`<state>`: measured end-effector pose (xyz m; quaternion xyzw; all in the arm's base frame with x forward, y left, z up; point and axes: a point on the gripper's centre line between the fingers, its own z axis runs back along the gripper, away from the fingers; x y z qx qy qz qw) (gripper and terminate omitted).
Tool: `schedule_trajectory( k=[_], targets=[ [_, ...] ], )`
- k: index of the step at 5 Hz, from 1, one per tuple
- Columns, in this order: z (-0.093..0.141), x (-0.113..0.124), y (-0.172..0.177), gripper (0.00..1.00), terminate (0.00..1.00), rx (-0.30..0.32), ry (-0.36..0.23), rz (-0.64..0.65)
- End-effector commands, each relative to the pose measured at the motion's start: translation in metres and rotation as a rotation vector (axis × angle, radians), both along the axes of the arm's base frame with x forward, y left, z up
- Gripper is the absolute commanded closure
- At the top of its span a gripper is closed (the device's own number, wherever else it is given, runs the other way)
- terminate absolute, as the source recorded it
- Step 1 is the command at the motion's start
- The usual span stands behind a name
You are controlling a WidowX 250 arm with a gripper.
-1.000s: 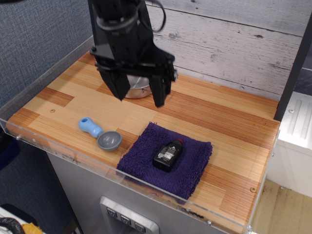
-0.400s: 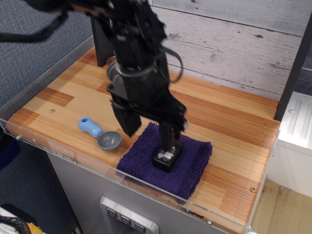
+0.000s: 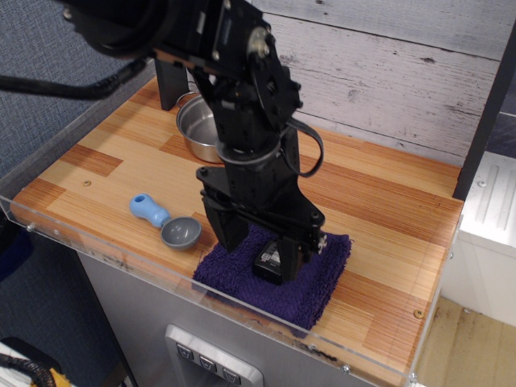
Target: Move the black object from the purple cloth to behind the blue spoon
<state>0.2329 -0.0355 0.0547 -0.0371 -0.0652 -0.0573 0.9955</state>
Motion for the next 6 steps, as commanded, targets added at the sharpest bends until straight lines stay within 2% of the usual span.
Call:
schedule_trajectory(
  k=[1,3,4,5,6],
  targets=[
    [-0.005,0.007,0.004,0.00,0.00,-0.043,-0.047,0.014],
    [-0.014,0.017,0.007,0.00,0.00,-0.049,-0.046,0.029],
    [-0.018,0.024,0.007,0.00,0.00,-0.010,-0.020,0.005],
    [-0.019,0.025,0.007,1.00,0.00,0.003,-0.042,-0.001],
    [-0.018,0.024,0.008,1.00,0.00,0.002,-0.049,-0.001]
  ],
)
